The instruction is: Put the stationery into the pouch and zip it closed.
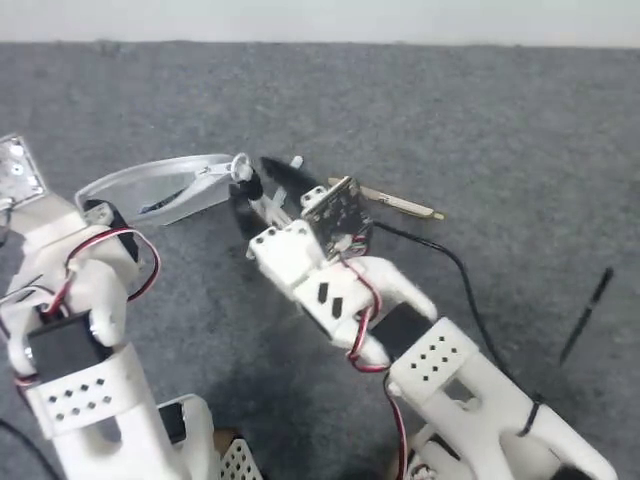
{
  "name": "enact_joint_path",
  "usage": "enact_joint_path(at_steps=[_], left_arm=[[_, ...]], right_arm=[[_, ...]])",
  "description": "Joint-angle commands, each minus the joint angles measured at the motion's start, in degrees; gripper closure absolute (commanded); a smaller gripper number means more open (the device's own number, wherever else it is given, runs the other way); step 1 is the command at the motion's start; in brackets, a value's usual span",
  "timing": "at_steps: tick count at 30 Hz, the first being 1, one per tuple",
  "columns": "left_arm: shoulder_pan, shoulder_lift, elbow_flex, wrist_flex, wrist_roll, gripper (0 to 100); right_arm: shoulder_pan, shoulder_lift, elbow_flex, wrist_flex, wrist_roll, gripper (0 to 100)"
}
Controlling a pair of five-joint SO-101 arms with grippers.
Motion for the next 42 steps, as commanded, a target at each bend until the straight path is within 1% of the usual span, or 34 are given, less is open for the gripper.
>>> enact_joint_path(at_steps=[1, 5, 9, 11, 15, 21, 26, 31, 37, 42], left_arm=[[0.3, 1.0, 1.1, -0.6, -0.3, 99], [0.3, 1.0, 0.9, -0.4, -0.2, 99], [0.3, 1.0, 0.8, -0.4, -0.2, 99], [0.3, 1.0, 0.8, -0.4, -0.2, 99], [0.0, 1.0, 0.8, -0.4, -0.2, 99], [-0.1, 1.0, 0.8, -0.4, -0.3, 99], [-0.1, 1.0, 0.8, -0.4, -0.3, 99], [-0.1, 1.0, 0.8, -0.4, -0.4, 99], [-0.1, 1.0, 0.8, -0.4, -0.4, 99], [-0.1, 1.0, 0.8, -0.4, -0.4, 99]], right_arm=[[5.0, -4.8, -4.2, 5.1, -0.6, 83.6], [9.2, -4.9, -6.9, 10.4, -0.5, 84.1], [13.5, -3.0, -13.9, 22.2, -0.6, 90.0], [15.5, -1.5, -17.1, 26.5, -0.6, 90.8], [18.4, 2.7, -21.6, 31.5, -0.4, 90.8], [20.7, 10.2, -26.1, 34.8, 0.2, 90.8], [20.7, 18.6, -30.9, 38.1, 7.3, 90.7], [20.7, 27.0, -34.6, 38.2, 11.6, 90.7], [21.8, 35.2, -38.6, 38.2, 21.5, 90.7], [23.3, 40.4, -42.2, 38.2, 22.4, 90.6]])
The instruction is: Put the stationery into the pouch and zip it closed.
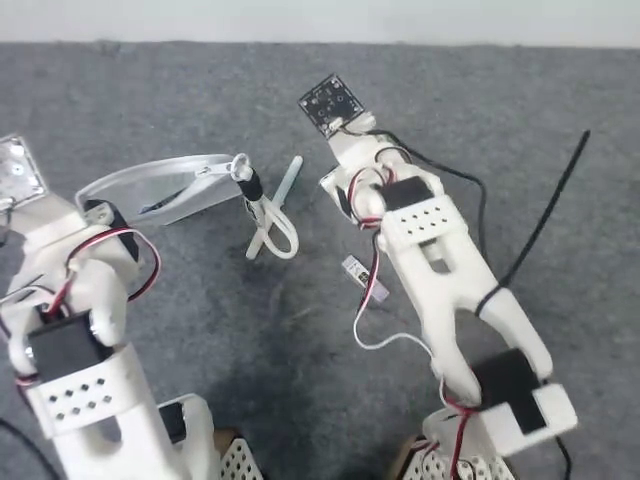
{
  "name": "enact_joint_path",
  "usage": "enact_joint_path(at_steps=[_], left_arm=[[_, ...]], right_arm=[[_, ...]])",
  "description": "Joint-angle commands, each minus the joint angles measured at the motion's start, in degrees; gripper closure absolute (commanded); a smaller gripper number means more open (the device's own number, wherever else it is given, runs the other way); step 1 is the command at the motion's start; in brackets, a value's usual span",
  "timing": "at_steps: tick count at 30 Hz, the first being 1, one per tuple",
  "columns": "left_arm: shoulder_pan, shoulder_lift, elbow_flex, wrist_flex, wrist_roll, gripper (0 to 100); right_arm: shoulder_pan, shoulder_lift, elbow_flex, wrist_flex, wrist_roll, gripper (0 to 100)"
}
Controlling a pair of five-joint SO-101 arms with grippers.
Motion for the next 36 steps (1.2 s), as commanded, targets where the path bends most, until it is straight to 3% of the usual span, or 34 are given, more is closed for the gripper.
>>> enact_joint_path(at_steps=[1, 6, 10, 15, 23, 36], left_arm=[[-0.1, 1.0, 0.8, -0.4, -0.4, 99], [-0.1, 1.0, 0.8, -0.5, -0.4, 99], [-0.1, 1.0, 0.8, -0.5, -0.4, 99], [-0.1, 1.0, 0.8, -0.5, -0.4, 99], [-0.1, 1.0, 0.8, -0.6, -0.4, 99], [-0.1, 1.0, 0.9, -0.6, -0.5, 99]], right_arm=[[1.6, 2.5, -6.2, 0.3, 1.5, 90.6], [1.6, 8.6, -9.9, 0.9, 1.6, 88.7], [1.6, 13.7, -16.9, 7.6, 1.4, 81.6], [1.6, 21.7, -26.7, 13.9, 1.6, 81.0], [1.6, 32.2, -36.2, 14.8, 1.7, 81.1], [1.5, 36.9, -38.7, 14.5, 1.7, 81.2]])
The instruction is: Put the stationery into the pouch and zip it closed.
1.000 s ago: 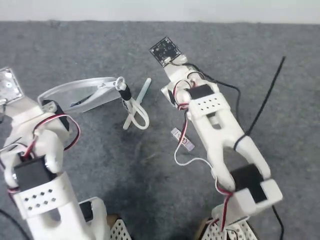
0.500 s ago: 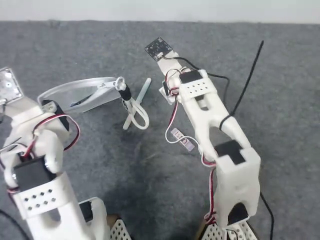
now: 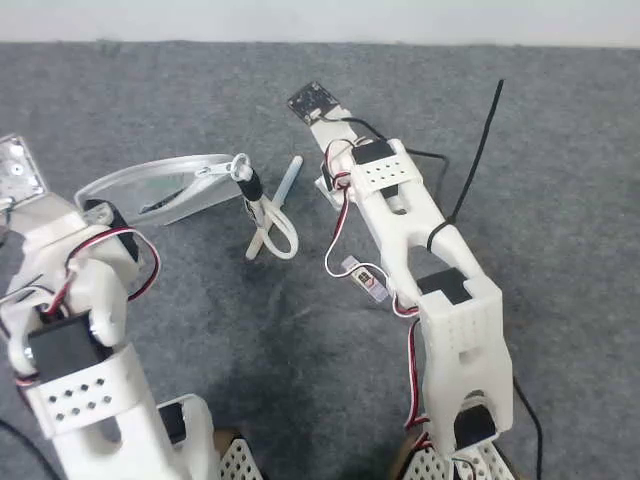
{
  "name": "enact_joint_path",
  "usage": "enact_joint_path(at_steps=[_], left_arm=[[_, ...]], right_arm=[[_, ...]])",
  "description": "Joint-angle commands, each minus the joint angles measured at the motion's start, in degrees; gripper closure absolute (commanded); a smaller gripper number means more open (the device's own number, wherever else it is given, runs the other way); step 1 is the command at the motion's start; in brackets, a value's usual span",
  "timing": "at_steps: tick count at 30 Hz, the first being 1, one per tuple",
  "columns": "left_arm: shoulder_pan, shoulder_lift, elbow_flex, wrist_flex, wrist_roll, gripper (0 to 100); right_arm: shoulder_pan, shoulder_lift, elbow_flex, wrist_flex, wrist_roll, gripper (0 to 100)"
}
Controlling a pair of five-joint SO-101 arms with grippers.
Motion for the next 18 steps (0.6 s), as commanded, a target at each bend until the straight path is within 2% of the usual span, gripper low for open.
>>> enact_joint_path(at_steps=[1, 18], left_arm=[[-0.1, 1.0, 0.9, -0.4, -0.5, 99], [-0.1, 1.0, 0.9, -0.3, -0.5, 99]], right_arm=[[0.5, -0.9, -3.6, 0.0, 0.7, 81.2], [1.5, 6.9, -8.6, 0.2, 0.7, 81.3]])
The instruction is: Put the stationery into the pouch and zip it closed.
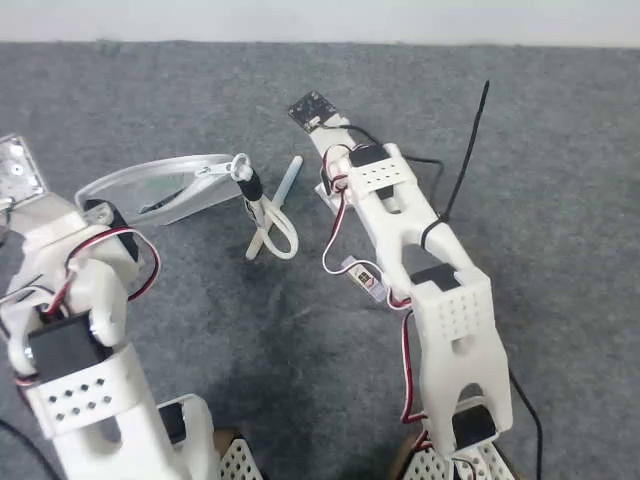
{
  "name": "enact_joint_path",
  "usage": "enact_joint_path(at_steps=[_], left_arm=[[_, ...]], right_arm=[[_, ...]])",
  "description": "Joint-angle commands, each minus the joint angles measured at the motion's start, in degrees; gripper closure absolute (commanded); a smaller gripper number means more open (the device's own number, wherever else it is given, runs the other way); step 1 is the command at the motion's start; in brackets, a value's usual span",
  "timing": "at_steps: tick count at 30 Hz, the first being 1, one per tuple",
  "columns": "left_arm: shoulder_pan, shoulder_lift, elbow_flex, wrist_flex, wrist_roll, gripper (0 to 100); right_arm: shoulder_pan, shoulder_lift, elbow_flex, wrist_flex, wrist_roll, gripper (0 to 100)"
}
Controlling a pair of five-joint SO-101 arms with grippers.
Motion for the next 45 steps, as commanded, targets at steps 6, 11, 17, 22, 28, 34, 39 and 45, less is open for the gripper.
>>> enact_joint_path(at_steps=[6, 11, 17, 22, 28, 34, 39, 45], left_arm=[[-0.1, 1.0, 0.9, -0.3, -0.5, 99], [-0.1, 1.0, 0.9, -0.3, -0.5, 99], [-0.1, 1.0, 0.9, -0.3, -0.5, 99], [-0.1, 0.9, 1.0, -0.4, -0.5, 99], [-0.1, 0.9, 1.0, -0.4, -0.5, 99], [-0.1, 0.9, 1.0, -0.4, -0.5, 99], [-0.1, 0.9, 1.0, -0.4, -0.5, 99], [-0.1, 0.9, 1.1, -0.4, -0.5, 99]], right_arm=[[1.7, 0.4, -4.7, -0.2, 0.6, 97.2], [1.7, 0.3, -4.7, 0.0, 0.5, 99.1], [1.5, 0.2, -4.7, 1.5, 0.2, 99.1], [1.0, -0.1, -9.9, 10.3, 0.2, 99.1], [0.9, 0.3, -15.6, 18.9, 0.4, 99.1], [0.7, 0.4, -15.8, 21.3, 2.0, 98.9], [0.7, 0.4, -15.8, 22.7, 5.9, 98.8], [0.4, 0.6, -15.6, 23.3, 6.0, 94.4]])
